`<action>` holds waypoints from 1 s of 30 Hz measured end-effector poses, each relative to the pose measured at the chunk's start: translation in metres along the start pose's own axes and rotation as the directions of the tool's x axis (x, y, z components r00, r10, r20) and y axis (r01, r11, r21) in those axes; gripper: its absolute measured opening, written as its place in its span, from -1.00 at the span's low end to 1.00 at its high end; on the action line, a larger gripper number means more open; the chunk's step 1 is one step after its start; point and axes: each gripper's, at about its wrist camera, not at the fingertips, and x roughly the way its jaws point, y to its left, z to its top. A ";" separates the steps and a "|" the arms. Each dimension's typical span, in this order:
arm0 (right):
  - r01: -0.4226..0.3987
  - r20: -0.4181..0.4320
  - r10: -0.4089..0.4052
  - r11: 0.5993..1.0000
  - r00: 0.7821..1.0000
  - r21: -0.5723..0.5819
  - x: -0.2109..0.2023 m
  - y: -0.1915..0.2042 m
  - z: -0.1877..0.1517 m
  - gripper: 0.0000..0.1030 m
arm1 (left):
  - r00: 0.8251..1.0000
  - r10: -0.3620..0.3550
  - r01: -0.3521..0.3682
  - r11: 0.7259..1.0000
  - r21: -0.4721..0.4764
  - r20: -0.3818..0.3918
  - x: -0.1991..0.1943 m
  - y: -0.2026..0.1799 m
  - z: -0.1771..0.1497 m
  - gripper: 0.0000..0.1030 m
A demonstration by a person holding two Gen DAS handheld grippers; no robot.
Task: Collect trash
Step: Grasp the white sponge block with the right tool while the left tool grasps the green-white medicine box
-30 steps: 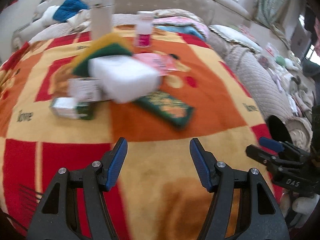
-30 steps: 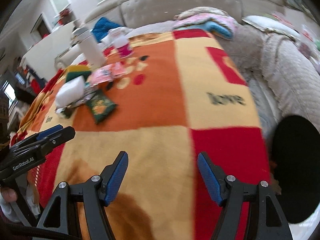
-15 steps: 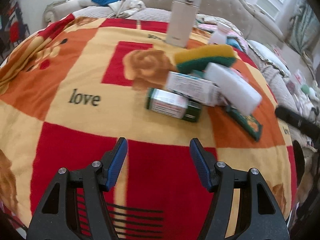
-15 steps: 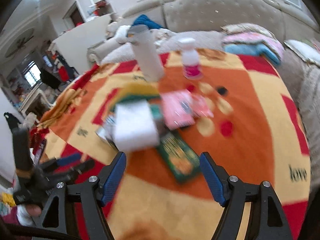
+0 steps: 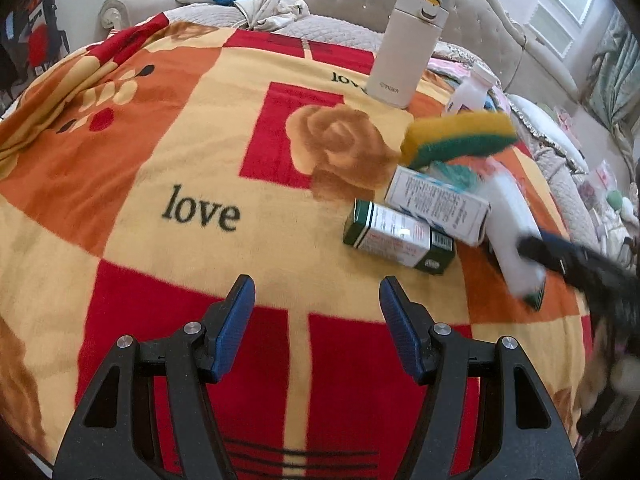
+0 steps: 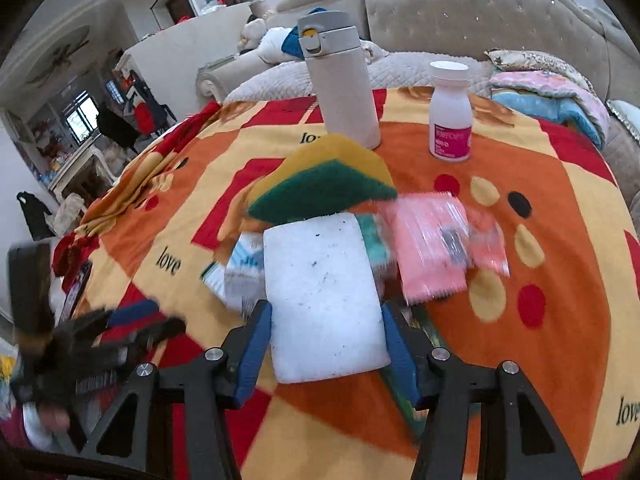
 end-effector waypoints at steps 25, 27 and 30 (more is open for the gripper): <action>0.080 0.019 -0.083 0.990 0.996 0.114 -0.076 -0.056 -0.075 0.07 | 0.953 -0.249 0.283 0.937 0.207 -0.172 0.010 -0.050 -0.015 0.23; 0.091 0.020 -0.094 0.988 0.995 0.121 -0.081 -0.059 -0.079 0.07 | 0.955 -0.250 0.283 0.930 0.233 -0.163 0.004 -0.060 -0.020 0.23; 0.102 0.018 -0.106 0.986 0.994 0.133 -0.088 -0.065 -0.086 0.07 | 0.976 -0.193 0.213 0.941 0.262 -0.102 0.002 -0.067 -0.018 0.24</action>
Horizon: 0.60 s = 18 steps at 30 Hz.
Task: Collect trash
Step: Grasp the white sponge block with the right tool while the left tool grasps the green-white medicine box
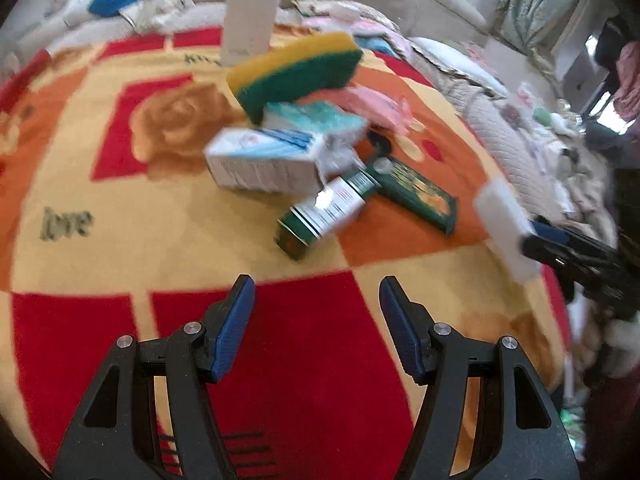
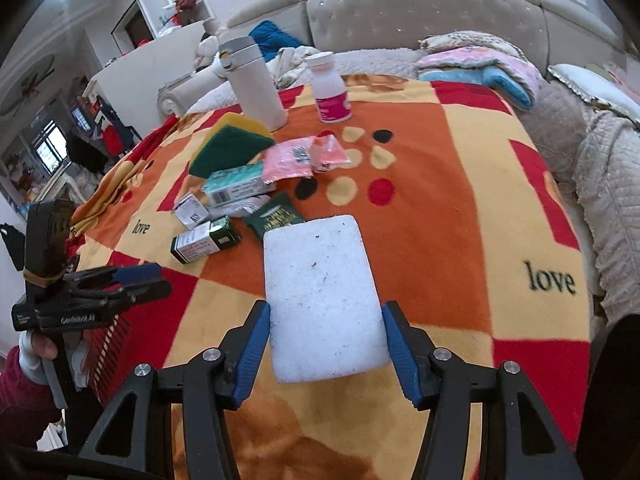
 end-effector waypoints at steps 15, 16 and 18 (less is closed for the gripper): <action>0.018 0.008 -0.018 0.999 1.000 0.049 -0.013 -0.021 -0.016 0.07 | 0.981 -0.191 0.192 0.979 0.061 -0.024 0.026 -0.041 0.015 0.24; 0.020 0.007 -0.020 0.998 1.000 0.052 -0.013 -0.022 -0.017 0.07 | 0.985 -0.173 0.174 0.983 0.065 -0.020 0.025 -0.044 0.014 0.24; 0.021 0.006 -0.022 0.998 1.000 0.055 -0.012 -0.024 -0.018 0.07 | 0.994 -0.113 0.113 0.992 0.059 -0.006 0.026 -0.047 0.017 0.24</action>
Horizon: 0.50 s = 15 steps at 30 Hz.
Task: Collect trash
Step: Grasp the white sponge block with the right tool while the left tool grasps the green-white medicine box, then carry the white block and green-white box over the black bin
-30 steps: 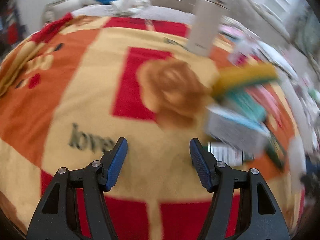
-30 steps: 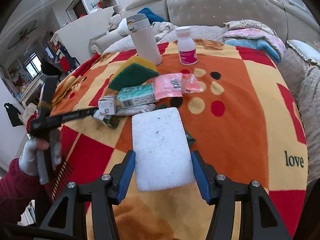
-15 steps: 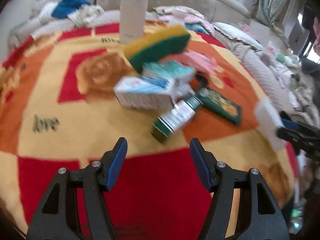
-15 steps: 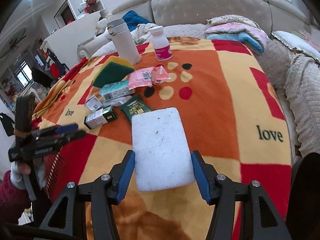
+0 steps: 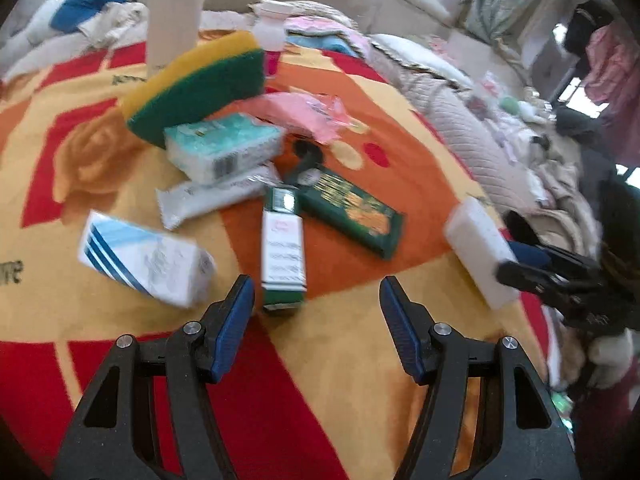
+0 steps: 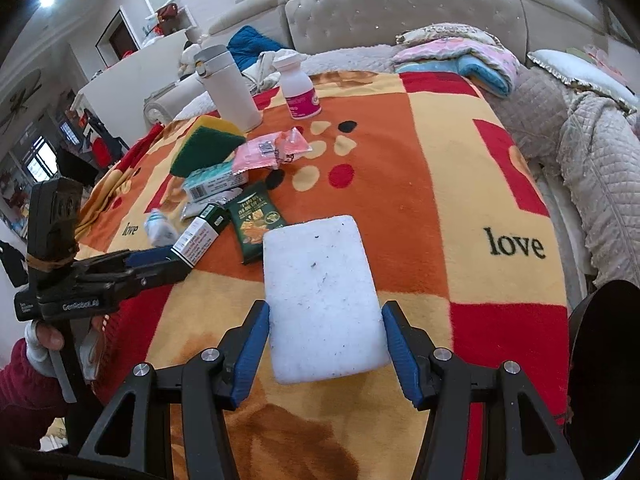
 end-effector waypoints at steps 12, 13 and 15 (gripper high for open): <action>-0.014 0.006 0.014 1.000 1.000 0.014 0.004 -0.005 -0.006 0.07 | 0.990 0.139 -0.142 0.983 -0.112 -0.035 0.025 0.004 0.020 -0.62; -0.014 0.015 0.014 1.000 1.000 0.011 0.001 -0.005 -0.007 0.07 | 0.991 0.131 -0.135 0.984 -0.115 -0.040 0.024 0.001 0.020 -0.62; -0.011 0.022 0.011 1.000 1.000 0.003 -0.002 -0.004 -0.009 0.07 | 0.992 0.123 -0.126 0.987 -0.096 -0.034 0.021 -0.007 0.018 -0.62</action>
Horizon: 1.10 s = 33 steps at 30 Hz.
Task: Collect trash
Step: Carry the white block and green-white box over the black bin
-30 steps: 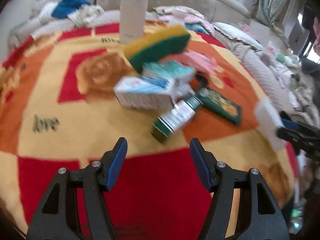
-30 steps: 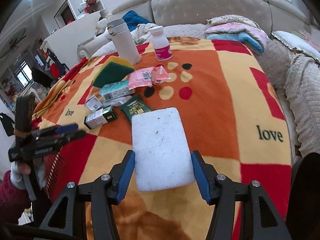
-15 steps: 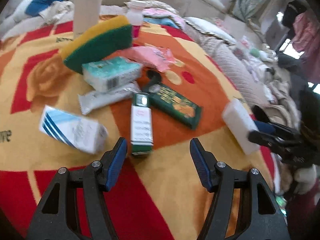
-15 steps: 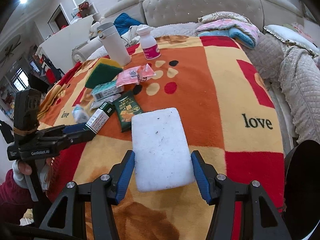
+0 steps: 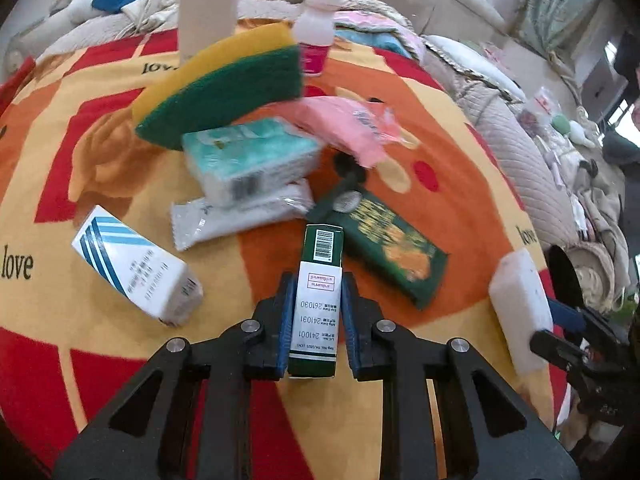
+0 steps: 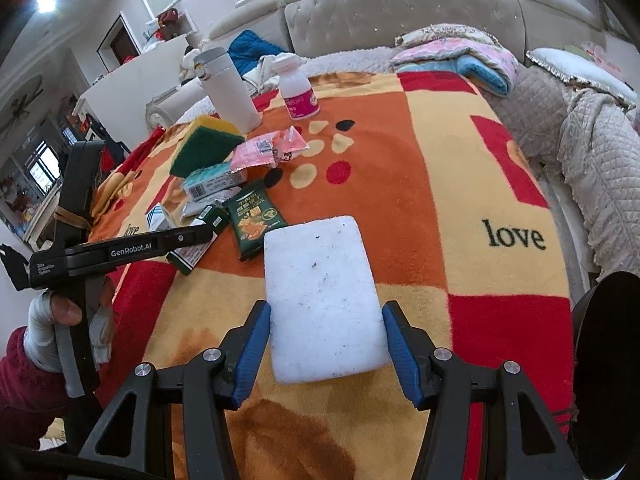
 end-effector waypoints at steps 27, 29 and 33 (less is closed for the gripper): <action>0.178 0.101 -0.196 0.970 0.975 0.168 -0.087 -0.087 -0.042 0.07 | 0.986 -0.165 0.160 0.958 0.236 0.004 -0.010 -0.180 -0.028 -0.62; 0.192 0.101 -0.214 0.962 0.972 0.192 -0.094 -0.099 -0.046 0.07 | 0.985 -0.174 0.170 0.953 0.253 -0.004 -0.006 -0.194 -0.029 -0.62; 0.233 0.103 -0.262 0.944 0.959 0.234 -0.106 -0.123 -0.055 0.07 | 0.980 -0.199 0.199 0.941 0.275 -0.028 0.003 -0.219 -0.030 -0.62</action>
